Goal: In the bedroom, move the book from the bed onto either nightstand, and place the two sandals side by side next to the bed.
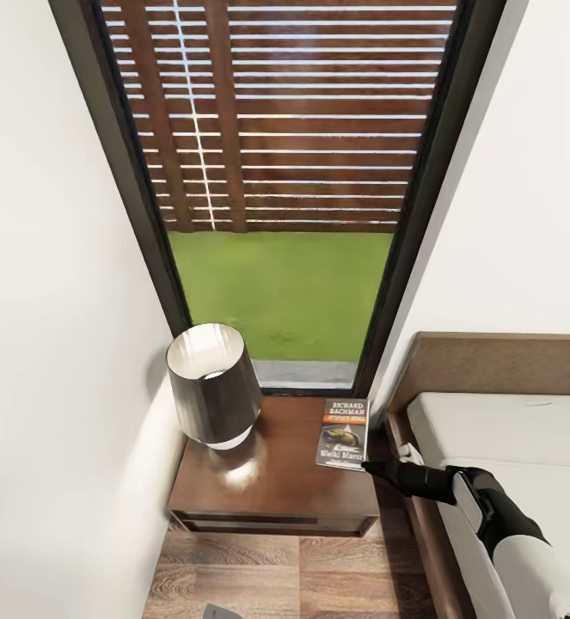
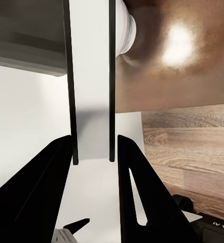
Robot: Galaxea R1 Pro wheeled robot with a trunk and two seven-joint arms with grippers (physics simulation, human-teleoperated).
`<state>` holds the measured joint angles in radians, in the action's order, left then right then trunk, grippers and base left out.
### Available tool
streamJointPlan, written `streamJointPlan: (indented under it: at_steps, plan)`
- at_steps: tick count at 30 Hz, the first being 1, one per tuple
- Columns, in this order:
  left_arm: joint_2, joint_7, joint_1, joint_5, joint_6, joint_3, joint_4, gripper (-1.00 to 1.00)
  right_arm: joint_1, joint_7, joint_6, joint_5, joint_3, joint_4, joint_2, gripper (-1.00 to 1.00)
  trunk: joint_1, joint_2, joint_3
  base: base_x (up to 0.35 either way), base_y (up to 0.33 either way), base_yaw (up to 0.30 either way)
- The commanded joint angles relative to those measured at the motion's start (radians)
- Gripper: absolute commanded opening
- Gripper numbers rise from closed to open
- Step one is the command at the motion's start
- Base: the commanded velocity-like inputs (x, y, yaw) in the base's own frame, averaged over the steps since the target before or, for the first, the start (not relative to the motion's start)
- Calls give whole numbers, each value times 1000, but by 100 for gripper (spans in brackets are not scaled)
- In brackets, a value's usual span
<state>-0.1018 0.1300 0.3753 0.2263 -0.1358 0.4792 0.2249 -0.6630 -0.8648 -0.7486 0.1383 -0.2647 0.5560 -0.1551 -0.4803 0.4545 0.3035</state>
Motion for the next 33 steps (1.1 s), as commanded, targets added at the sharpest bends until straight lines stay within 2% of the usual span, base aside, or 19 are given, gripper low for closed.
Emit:
streamJointPlan:
  at_steps: [1,14,23,33]
  plan:
    - [0,6,0,10,-5,9,2,100,-1,0,-5,3,-2,0,1,-100,0,2,2,0,0,0]
    - [1,6,1,10,-4,9,2,100,-1,4,-2,3,-2,-1,3,-100,0,2,2,0,0,0]
    - [1,6,1,10,-4,9,2,100,-1,4,-2,2,-2,-1,3,-100,-35,65,30,0,0,0]
    - [1,4,1,10,-2,9,2,100,-6,-8,0,5,-2,5,2,-100,-35,65,30,0,0,0]
